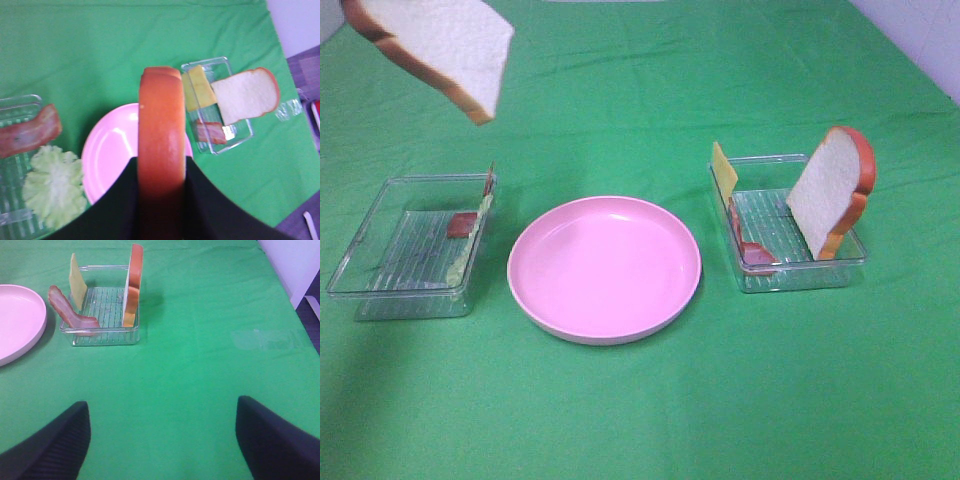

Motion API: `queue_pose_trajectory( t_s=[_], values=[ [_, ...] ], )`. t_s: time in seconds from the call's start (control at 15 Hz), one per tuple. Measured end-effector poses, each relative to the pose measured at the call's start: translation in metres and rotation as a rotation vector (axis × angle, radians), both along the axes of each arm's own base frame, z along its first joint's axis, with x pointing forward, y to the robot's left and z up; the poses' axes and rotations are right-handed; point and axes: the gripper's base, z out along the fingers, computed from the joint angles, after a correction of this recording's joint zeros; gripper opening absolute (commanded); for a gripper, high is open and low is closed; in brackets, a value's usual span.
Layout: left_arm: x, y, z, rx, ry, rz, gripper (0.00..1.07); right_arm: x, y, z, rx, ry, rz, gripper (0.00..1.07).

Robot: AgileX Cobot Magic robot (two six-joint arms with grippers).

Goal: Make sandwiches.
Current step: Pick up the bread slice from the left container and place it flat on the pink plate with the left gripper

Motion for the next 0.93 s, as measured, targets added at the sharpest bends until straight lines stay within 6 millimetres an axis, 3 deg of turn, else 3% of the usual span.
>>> queue_pose_trajectory(
  t_s=[0.2, 0.53, 0.73, 0.93],
  values=[
    [0.012, -0.037, -0.028, -0.057, 0.077, -0.099, 0.0, 0.0, 0.0, 0.0, 0.0, 0.0, 0.0, 0.76],
    [0.029, -0.108, -0.102, -0.045, 0.215, -0.204, 0.0, 0.0, 0.0, 0.0, 0.0, 0.0, 0.0, 0.76],
    [0.038, -0.119, -0.141, -0.044, 0.329, -0.155, 0.0, 0.0, 0.0, 0.0, 0.0, 0.0, 0.0, 0.76],
    [0.043, -0.12, -0.166, -0.033, 0.392, -0.14, 0.0, 0.0, 0.0, 0.0, 0.0, 0.0, 0.0, 0.76]
  ],
)
